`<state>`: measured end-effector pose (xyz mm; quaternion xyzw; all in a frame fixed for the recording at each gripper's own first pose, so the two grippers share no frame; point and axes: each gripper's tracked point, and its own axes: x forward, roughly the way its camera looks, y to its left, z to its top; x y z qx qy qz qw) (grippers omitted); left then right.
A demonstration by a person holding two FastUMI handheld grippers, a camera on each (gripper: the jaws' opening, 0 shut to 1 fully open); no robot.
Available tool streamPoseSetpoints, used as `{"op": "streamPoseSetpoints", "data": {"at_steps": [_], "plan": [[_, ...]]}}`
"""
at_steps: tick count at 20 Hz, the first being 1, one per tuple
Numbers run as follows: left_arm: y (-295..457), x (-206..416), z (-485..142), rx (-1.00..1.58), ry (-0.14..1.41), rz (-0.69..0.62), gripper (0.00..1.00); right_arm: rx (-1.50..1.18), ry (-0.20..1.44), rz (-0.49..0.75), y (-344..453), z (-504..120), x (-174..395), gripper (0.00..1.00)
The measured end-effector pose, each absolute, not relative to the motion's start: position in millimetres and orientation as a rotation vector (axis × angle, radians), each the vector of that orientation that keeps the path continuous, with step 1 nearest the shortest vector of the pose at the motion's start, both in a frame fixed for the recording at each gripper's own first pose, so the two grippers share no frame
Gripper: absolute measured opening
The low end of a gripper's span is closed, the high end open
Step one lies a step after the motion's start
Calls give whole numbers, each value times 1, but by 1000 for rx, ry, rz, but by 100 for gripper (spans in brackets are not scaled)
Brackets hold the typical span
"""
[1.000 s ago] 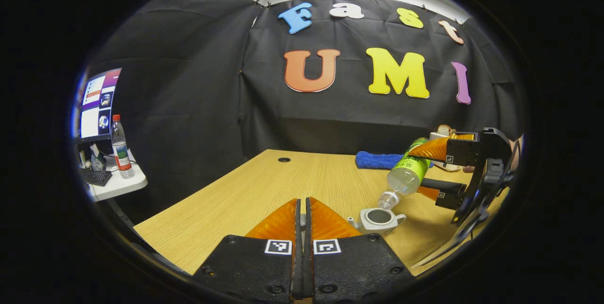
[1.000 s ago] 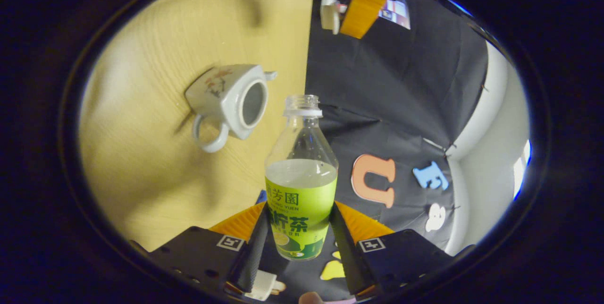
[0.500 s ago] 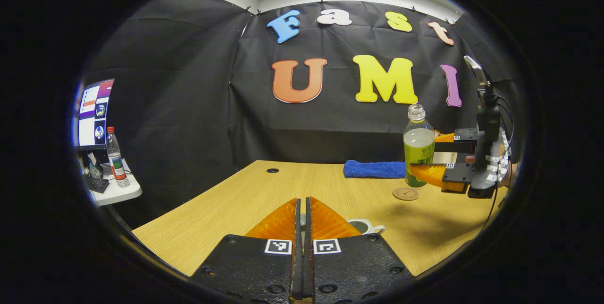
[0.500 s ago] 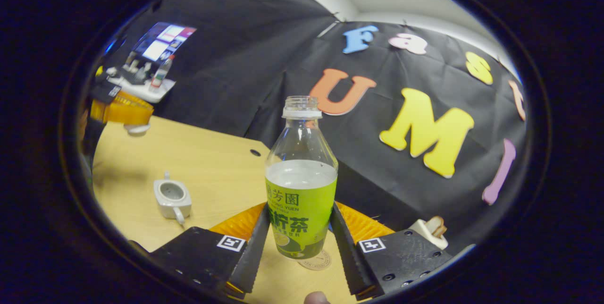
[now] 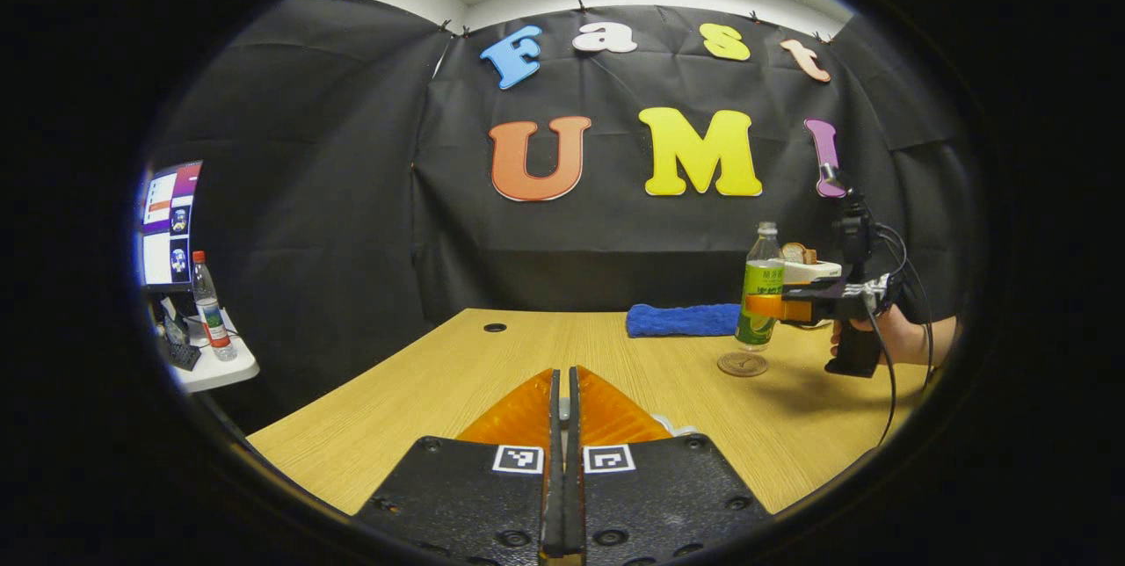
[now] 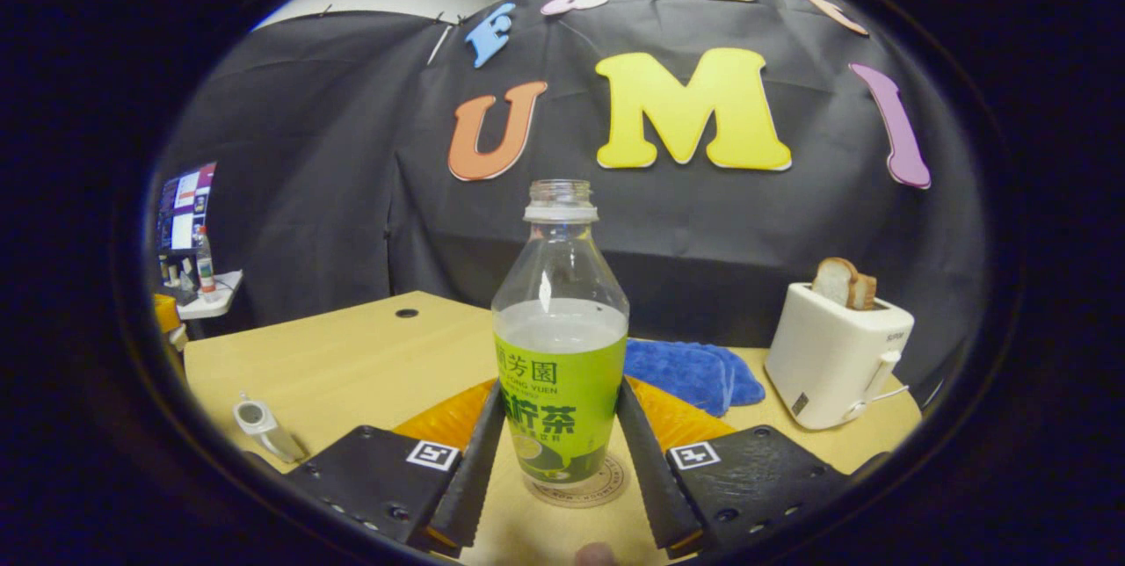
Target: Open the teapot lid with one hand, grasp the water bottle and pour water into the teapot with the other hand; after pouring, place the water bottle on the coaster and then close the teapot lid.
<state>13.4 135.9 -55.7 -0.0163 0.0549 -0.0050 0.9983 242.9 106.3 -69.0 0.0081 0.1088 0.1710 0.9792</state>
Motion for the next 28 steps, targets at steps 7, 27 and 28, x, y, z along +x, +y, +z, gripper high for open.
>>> {"op": "streamPoseSetpoints", "data": {"at_steps": [7,27,28], "plan": [[141,15,-61,-25,119,3,3,46,245,304,104,-97,259,71],[63,64,-96,-48,132,-78,2,74,99,79,-16,-49,142,92],[62,66,-100,-51,139,-79,2,67,93,84,-16,-48,135,92]]}}
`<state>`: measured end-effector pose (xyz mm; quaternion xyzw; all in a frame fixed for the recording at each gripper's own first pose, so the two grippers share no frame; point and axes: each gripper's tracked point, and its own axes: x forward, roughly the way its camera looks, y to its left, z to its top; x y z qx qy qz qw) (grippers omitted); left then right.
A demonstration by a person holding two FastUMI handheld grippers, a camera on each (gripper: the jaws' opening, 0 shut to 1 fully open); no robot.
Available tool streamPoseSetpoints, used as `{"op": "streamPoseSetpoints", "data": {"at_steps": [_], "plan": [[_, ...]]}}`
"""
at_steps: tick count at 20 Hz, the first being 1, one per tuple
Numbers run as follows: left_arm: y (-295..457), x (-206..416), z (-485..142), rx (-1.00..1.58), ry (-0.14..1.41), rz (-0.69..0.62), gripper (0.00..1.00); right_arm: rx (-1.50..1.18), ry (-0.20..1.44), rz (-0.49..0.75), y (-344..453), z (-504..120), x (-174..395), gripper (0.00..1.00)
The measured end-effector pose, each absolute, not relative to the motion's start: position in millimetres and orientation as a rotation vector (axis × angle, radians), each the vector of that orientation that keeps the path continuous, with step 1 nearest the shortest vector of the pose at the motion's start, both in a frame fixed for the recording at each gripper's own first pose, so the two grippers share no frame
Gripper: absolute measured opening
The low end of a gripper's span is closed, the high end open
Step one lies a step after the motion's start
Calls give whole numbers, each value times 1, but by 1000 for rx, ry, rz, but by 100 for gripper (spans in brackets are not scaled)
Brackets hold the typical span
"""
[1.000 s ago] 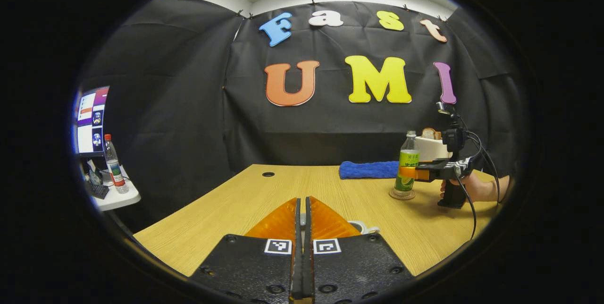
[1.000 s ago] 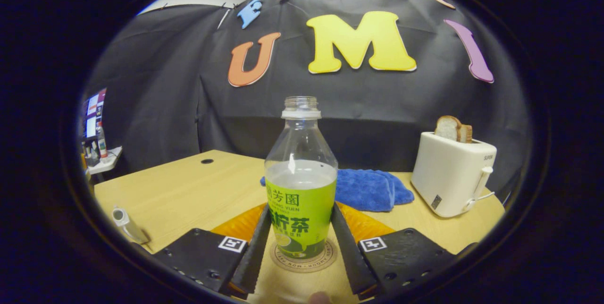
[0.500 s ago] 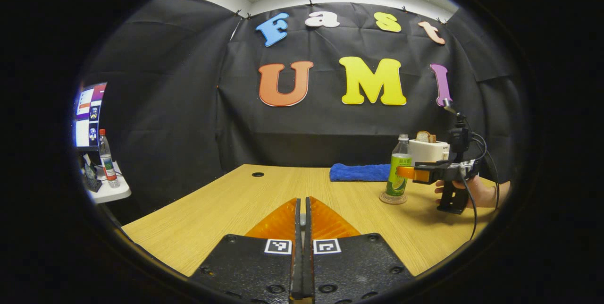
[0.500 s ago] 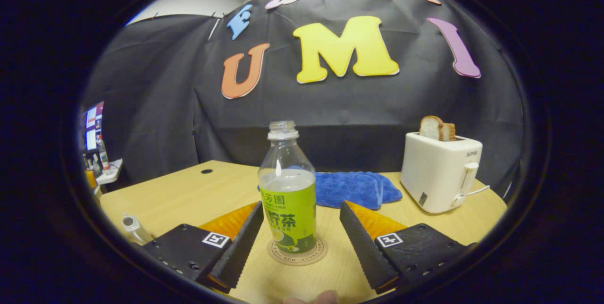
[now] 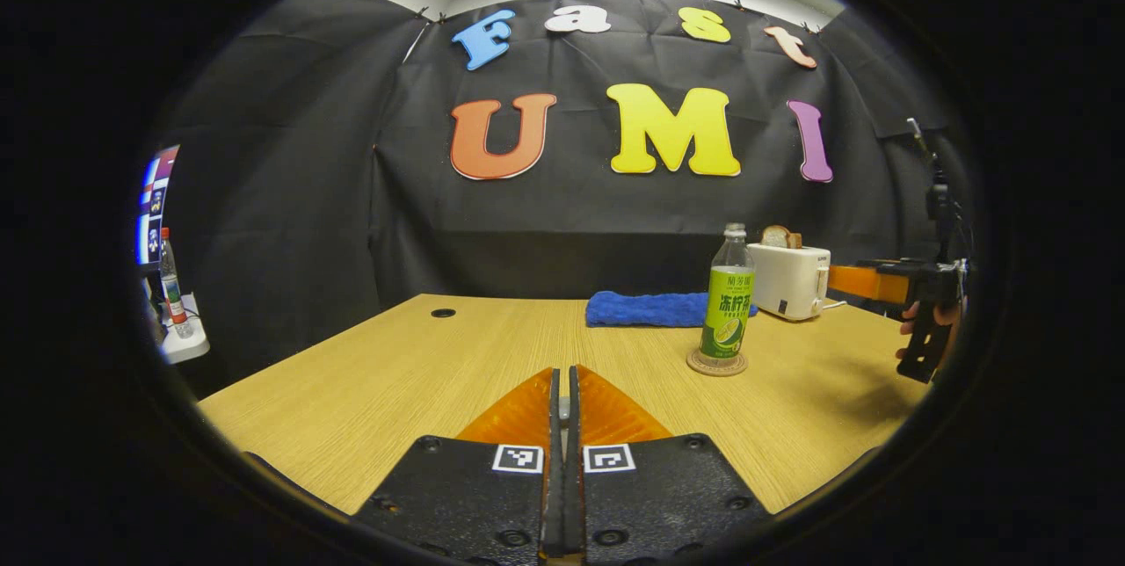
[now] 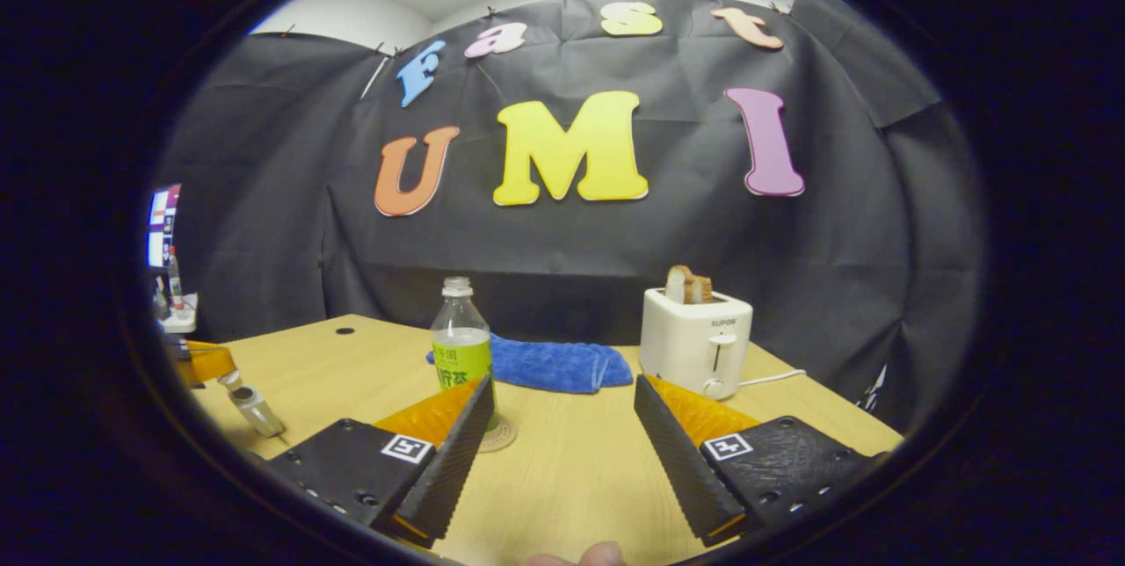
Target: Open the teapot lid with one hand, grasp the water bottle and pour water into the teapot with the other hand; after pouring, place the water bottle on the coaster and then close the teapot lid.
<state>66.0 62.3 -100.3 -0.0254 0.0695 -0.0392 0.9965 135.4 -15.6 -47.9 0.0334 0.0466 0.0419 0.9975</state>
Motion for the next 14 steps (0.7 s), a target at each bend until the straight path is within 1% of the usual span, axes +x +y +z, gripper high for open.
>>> {"op": "streamPoseSetpoints", "data": {"at_steps": [1,3,4,5,7,8,14], "plan": [[63,69,-103,-52,144,-71,3,60,91,84,-16,-47,130,96],[68,72,-107,-55,148,-56,2,53,90,93,-14,-46,124,96],[68,73,-109,-58,151,-57,2,49,88,101,-13,-45,120,92],[70,74,-111,-62,155,-57,3,44,79,102,-12,-42,119,96],[71,74,-114,-76,159,-55,2,34,63,100,-13,-40,123,95],[70,73,-112,-83,155,-55,2,34,64,102,-11,-41,123,97],[69,72,-116,-83,158,-48,2,30,70,110,-7,-48,120,96]]}}
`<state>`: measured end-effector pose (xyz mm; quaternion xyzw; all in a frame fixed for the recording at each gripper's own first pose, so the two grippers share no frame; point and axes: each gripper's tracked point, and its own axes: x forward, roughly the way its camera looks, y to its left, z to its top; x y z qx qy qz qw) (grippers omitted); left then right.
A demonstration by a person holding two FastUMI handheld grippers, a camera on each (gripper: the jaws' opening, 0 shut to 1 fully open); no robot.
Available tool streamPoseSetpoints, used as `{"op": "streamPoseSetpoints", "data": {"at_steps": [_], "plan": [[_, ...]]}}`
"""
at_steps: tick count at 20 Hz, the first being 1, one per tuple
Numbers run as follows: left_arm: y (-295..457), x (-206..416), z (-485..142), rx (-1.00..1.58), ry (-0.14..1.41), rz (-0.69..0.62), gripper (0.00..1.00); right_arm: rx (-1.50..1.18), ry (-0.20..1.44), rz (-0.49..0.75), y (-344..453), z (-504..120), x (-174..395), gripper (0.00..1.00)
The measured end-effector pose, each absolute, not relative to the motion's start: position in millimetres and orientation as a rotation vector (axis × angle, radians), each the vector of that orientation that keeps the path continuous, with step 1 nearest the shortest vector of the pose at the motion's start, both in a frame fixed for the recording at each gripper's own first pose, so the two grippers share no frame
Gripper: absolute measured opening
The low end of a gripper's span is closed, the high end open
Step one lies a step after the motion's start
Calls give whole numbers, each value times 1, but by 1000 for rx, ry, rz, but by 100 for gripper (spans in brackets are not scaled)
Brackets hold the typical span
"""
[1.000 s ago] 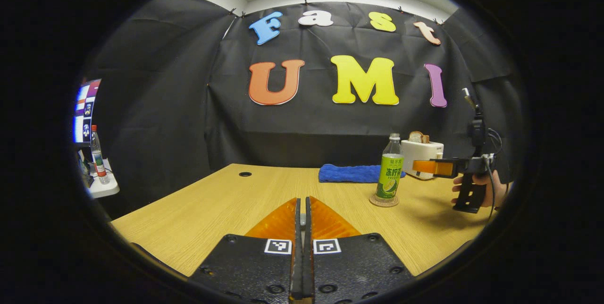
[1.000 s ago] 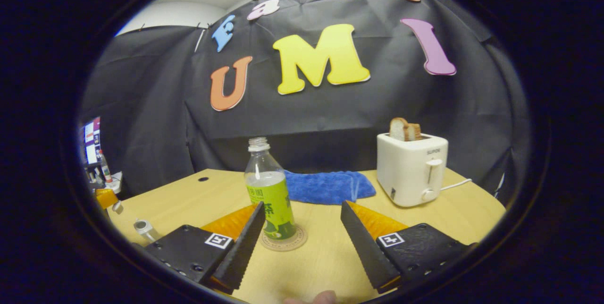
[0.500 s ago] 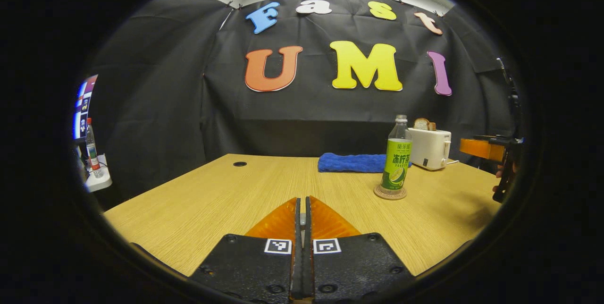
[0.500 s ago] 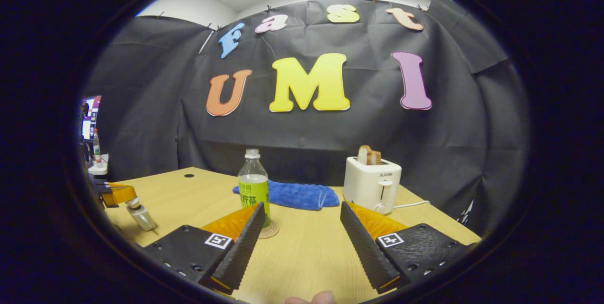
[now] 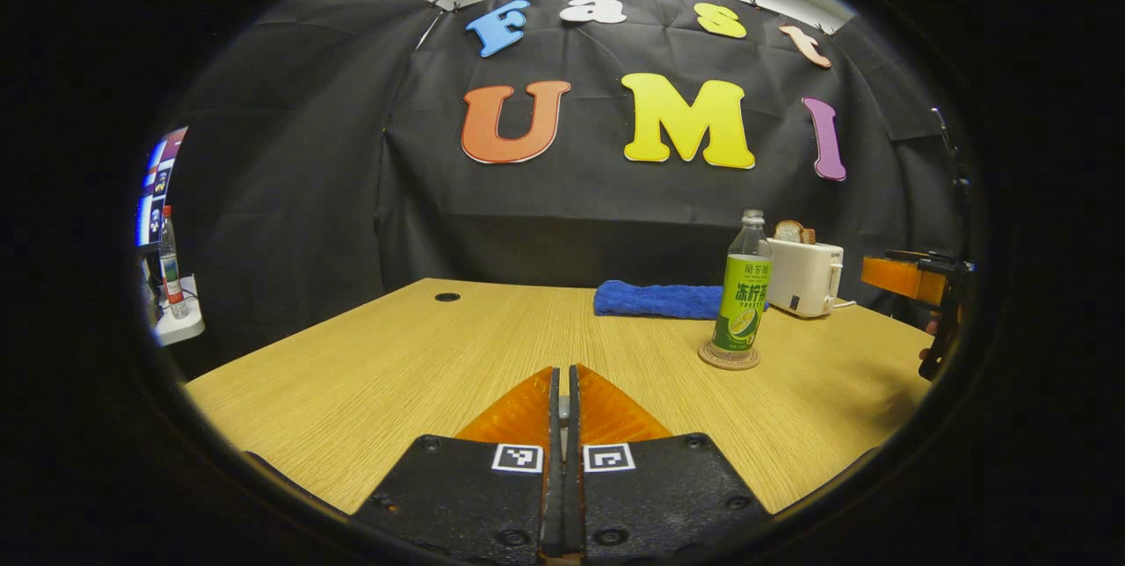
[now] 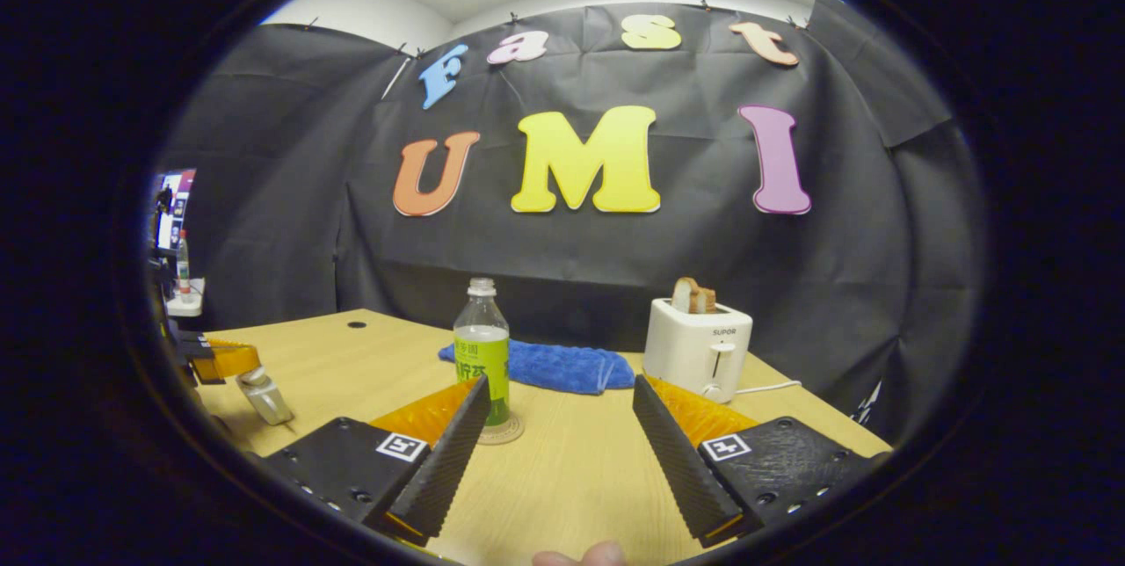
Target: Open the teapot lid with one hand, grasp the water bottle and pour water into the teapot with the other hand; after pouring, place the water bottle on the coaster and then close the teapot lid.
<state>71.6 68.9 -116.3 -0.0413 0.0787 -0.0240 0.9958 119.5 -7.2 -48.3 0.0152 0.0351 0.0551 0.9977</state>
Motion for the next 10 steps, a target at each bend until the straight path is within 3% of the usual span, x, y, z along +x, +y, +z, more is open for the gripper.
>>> {"op": "streamPoseSetpoints", "data": {"at_steps": [10], "plan": [[71,73,-118,-57,183,-20,8,49,45,126,-10,-41,105,97]]}}
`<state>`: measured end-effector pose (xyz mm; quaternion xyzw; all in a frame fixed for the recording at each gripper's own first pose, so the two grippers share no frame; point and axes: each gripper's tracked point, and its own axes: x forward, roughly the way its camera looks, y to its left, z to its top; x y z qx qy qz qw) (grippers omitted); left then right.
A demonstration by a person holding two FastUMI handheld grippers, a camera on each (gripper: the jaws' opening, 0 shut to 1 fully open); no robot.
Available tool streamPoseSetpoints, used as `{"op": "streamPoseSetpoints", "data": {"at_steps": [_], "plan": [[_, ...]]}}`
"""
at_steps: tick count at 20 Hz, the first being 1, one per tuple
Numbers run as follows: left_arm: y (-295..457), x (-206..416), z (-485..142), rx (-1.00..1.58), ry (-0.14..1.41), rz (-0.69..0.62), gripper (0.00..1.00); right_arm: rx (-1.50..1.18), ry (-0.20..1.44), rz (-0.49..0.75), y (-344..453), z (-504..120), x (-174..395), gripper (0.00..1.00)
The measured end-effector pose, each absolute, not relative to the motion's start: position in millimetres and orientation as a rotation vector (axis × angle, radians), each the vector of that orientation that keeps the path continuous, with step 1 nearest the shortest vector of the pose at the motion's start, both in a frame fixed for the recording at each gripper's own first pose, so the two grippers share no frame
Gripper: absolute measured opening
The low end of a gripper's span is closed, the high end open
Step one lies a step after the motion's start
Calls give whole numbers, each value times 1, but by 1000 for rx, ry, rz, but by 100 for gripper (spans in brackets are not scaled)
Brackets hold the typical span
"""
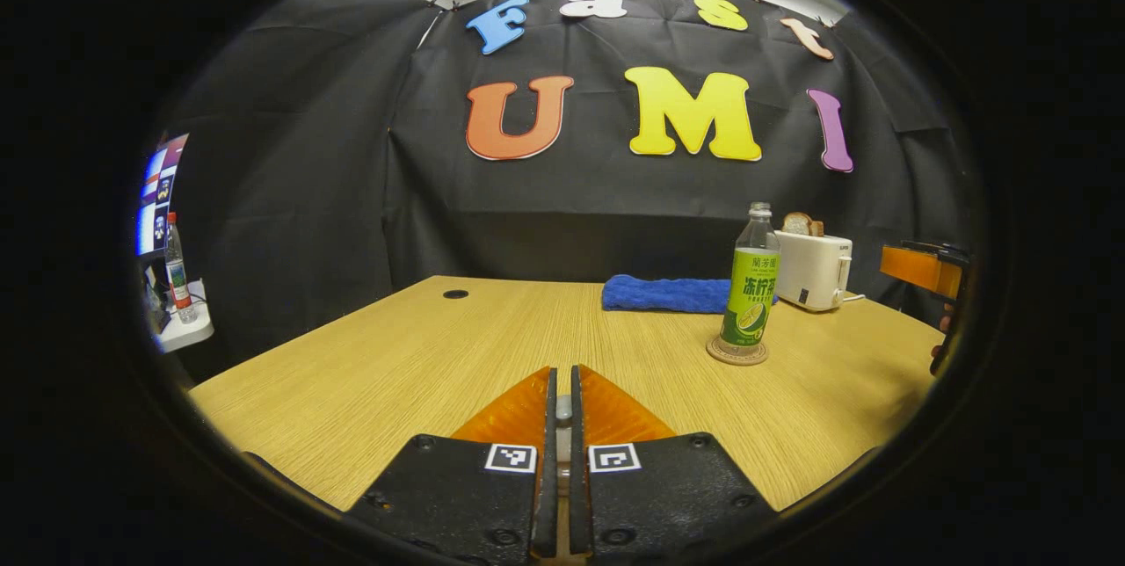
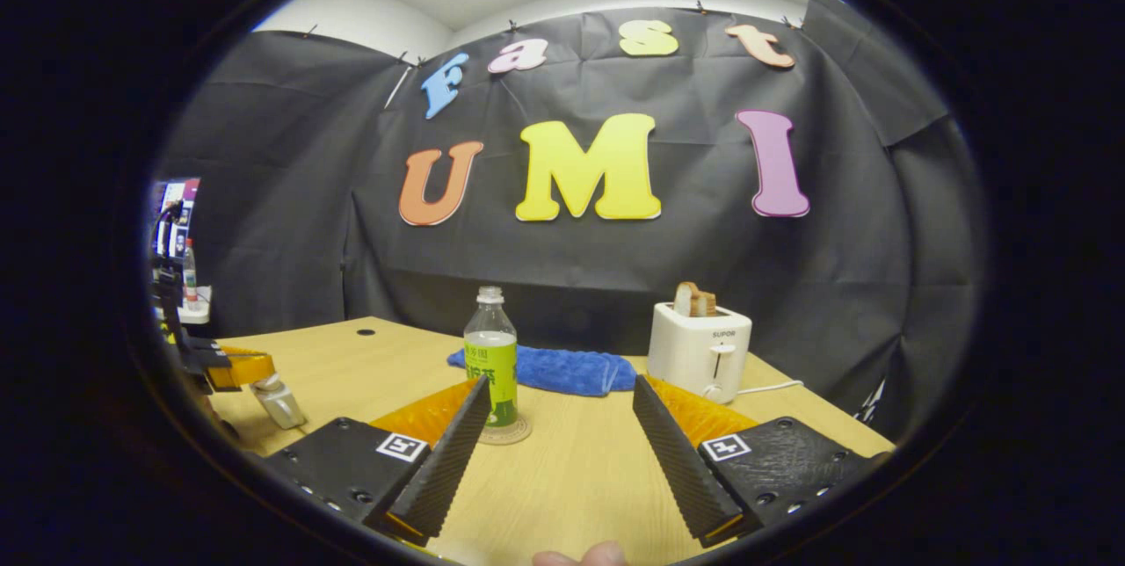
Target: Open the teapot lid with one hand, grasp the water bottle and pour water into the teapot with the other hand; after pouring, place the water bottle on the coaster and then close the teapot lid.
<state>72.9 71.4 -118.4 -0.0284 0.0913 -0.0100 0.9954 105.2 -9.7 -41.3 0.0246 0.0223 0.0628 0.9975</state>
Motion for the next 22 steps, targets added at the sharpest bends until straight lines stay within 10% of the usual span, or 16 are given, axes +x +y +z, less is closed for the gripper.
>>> {"op": "streamPoseSetpoints", "data": {"at_steps": [11,21,22], "plan": [[84,75,-117,-28,188,32,46,70,48,136,-11,-44,100,97],[84,72,-101,-41,158,57,47,78,31,109,-15,-39,94,97],[83,69,-91,-36,138,75,63,82,33,94,-18,-40,91,98]]}}
